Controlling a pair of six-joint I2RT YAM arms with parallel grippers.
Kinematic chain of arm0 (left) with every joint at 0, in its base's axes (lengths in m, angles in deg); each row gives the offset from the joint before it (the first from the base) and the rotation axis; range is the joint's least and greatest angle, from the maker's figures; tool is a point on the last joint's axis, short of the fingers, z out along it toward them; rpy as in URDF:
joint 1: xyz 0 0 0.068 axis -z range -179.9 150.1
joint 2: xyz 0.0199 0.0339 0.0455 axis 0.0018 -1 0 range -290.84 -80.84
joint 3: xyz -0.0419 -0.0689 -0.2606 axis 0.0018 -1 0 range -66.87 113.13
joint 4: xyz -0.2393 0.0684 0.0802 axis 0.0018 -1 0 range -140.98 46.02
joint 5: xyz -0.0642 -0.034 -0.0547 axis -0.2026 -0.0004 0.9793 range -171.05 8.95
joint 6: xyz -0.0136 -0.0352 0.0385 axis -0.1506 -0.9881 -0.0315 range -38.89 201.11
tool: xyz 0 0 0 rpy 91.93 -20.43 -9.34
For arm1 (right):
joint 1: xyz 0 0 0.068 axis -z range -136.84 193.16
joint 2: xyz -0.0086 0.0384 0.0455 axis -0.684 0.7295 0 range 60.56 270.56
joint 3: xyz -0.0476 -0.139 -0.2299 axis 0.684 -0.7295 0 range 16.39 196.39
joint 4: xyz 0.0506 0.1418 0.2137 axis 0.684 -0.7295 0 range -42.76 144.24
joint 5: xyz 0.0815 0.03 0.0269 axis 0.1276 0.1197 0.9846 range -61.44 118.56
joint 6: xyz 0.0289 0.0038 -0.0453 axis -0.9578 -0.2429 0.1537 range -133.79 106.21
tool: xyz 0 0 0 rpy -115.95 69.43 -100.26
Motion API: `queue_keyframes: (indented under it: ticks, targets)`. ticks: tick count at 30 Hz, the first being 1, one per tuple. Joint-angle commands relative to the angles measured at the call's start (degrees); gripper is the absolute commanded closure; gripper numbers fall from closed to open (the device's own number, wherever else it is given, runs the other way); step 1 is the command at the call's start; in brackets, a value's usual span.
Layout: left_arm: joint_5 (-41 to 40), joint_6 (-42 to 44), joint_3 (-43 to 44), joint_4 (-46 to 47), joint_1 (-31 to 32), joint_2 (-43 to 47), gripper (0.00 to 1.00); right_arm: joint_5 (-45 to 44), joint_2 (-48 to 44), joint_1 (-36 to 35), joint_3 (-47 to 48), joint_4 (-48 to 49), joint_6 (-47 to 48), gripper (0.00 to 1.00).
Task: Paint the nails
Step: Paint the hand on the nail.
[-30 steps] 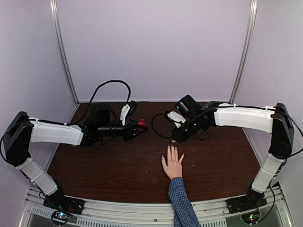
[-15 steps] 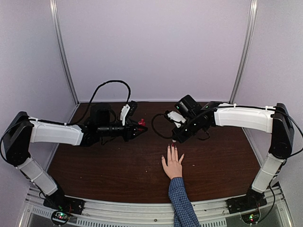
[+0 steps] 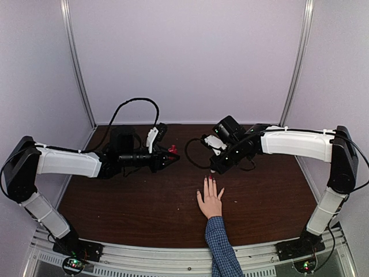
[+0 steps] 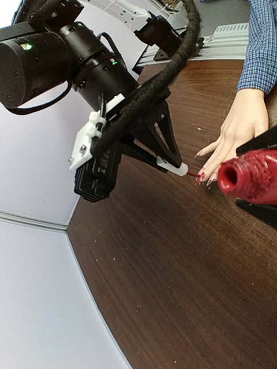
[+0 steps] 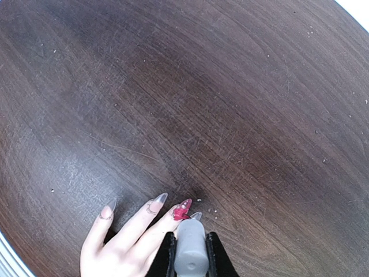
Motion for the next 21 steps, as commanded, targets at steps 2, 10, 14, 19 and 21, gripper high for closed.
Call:
queue_keyframes:
  ticks: [2,10,14,19,21]
  targets:
    - [0.56,-0.27,0.12,3.49,-0.39,-0.13,1.00,-1.22,-1.35,0.33,-0.03,0.66,-0.81,1.00]
    - [0.66,-0.43,0.22,3.66,-0.35,-0.30,1.00,0.62,-1.25,0.30,-0.43,0.64,-0.55,1.00]
    - [0.65,-0.40,0.07,3.66,-0.37,-0.29,1.00,1.51,-1.10,0.34,-0.44,1.18,-0.54,1.00]
    - [0.54,-0.26,-0.01,3.66,-0.34,-0.08,1.00,2.66,-0.94,0.35,-0.30,1.84,-0.54,1.00]
    - [0.52,-0.24,-0.17,3.66,-0.39,-0.10,1.00,3.06,-0.85,0.32,-0.27,2.08,-0.54,1.00]
